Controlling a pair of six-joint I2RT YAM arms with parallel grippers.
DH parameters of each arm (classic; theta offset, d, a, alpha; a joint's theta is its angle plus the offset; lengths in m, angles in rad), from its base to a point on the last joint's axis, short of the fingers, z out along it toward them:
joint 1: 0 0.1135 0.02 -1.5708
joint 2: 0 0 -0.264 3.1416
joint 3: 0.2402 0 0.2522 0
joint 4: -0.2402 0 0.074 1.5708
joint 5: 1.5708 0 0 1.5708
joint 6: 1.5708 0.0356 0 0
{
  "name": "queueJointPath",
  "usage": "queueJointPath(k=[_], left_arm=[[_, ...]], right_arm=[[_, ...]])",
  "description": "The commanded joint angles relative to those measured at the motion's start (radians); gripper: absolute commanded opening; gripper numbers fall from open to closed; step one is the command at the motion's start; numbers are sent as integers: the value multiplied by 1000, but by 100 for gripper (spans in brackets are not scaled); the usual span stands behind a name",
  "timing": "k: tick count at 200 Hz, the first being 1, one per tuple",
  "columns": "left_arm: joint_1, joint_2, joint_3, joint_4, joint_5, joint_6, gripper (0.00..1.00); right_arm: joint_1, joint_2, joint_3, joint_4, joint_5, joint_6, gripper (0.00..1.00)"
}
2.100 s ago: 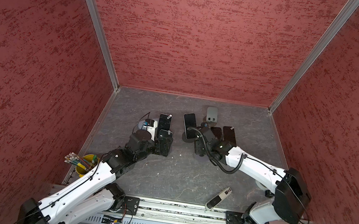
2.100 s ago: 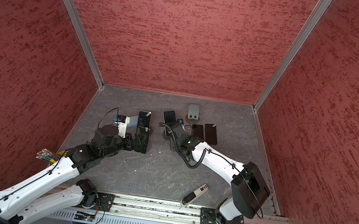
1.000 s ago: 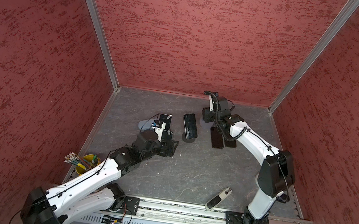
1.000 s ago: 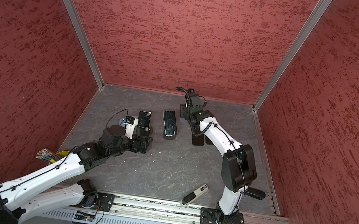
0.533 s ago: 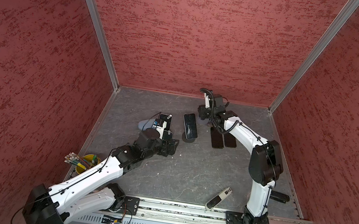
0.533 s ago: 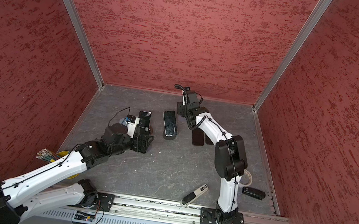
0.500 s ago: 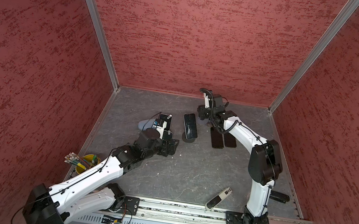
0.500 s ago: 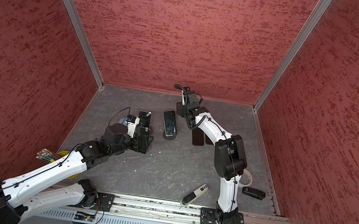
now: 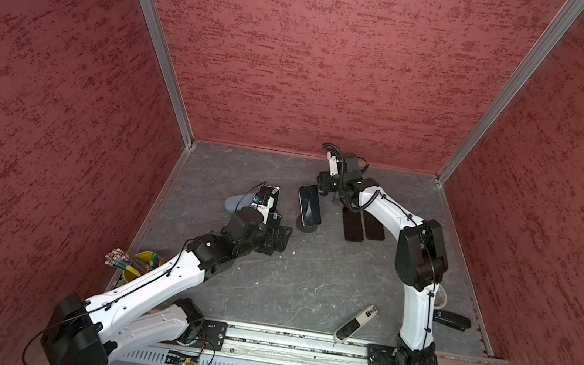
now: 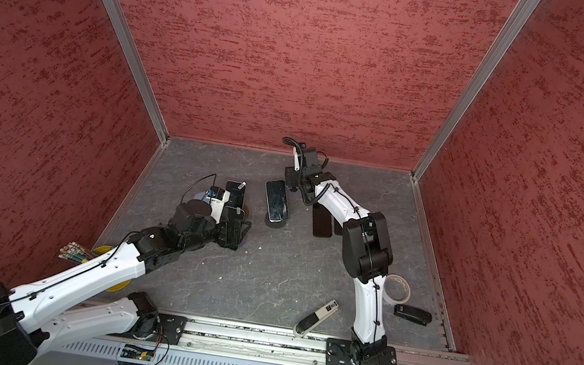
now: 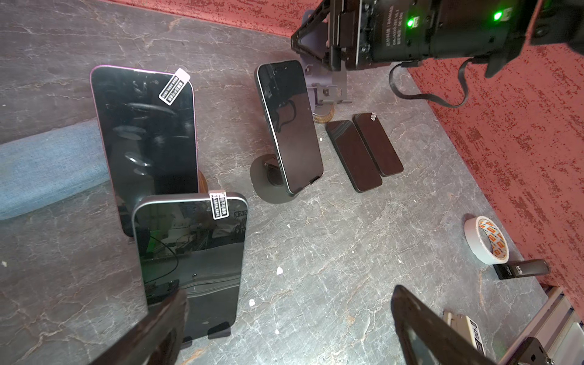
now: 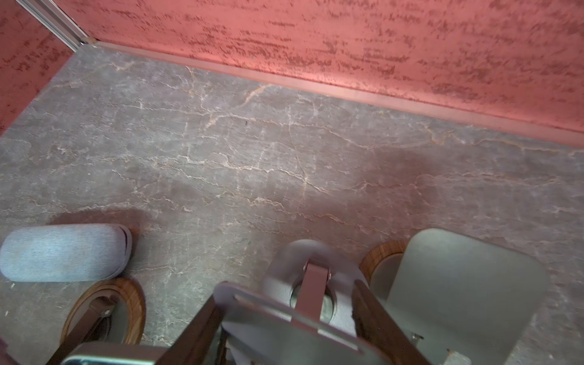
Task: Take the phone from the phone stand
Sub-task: 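Lift the grey stand and carry it toward the silver stand, then set the grey stand upright beside the silver stand and release it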
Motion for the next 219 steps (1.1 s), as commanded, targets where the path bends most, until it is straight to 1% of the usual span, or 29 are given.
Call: queueJointPath(k=[1, 32, 82, 123, 173, 219], left_arm=[[5, 9, 34, -10, -8, 27, 100], [10, 12, 35, -5, -7, 34, 100], [19, 16, 27, 12, -1, 35, 99], [26, 33, 30, 12, 5, 37, 99], [34, 40, 31, 13, 5, 42, 100], [40, 40, 30, 12, 7, 43, 100]], right_arm=[[-15, 31, 53, 23, -31, 11, 57], [-18, 72, 90, 8, -51, 12, 58], [-18, 122, 122, -10, -47, 12, 59], [-20, 169, 169, -37, -70, 15, 60], [-20, 207, 212, -55, -73, 22, 62], [-20, 212, 219, -54, -56, 23, 72]])
